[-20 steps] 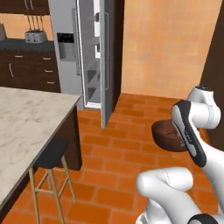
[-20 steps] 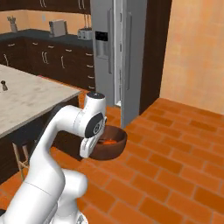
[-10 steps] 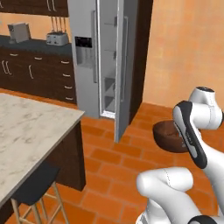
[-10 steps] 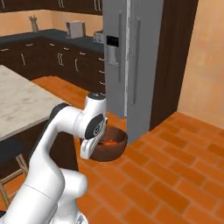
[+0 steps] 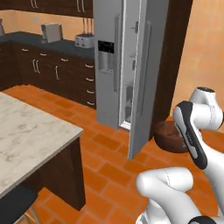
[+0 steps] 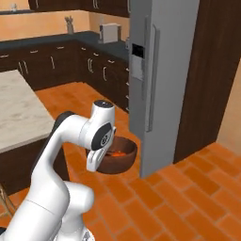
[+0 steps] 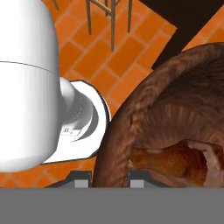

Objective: Pick the chicken drumstick and squash from their plates and place them in the bowl. Then put the bowl in the fridge.

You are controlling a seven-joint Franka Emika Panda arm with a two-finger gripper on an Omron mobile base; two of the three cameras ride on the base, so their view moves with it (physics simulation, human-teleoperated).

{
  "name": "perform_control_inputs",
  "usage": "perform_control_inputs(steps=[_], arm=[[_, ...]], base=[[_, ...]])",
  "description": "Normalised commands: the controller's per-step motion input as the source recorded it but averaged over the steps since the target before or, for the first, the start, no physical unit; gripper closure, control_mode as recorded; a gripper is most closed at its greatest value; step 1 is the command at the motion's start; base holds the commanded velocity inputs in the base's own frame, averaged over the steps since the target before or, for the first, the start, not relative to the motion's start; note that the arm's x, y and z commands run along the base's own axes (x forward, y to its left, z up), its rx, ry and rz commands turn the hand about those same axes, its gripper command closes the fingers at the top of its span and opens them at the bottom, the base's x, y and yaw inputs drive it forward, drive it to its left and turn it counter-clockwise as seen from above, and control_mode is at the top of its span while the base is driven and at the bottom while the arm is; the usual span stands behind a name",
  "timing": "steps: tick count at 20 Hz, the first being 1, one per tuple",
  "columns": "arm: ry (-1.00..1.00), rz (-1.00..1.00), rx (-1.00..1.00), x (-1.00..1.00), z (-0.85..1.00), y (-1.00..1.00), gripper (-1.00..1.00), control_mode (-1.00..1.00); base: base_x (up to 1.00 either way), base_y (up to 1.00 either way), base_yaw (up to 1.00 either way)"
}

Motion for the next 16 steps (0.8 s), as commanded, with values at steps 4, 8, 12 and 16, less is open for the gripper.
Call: perform_control_inputs(steps=[4, 8, 12, 16], arm=[[0.0, 0.0, 0.0, 0.0, 0.0, 0.0, 1.0, 1.0], [0.0, 0.0, 0.0, 0.0, 0.0, 0.0, 1.0, 1.0], [0.0, 0.0, 0.0, 0.0, 0.0, 0.0, 1.0, 1.0], [0.0, 0.0, 0.0, 0.0, 0.0, 0.0, 1.0, 1.0]], base=[[1.0, -0.46, 0.52], [0.86, -0.18, 0.67], [0.86, -0.28, 0.66], [0.78, -0.8, 0.44]])
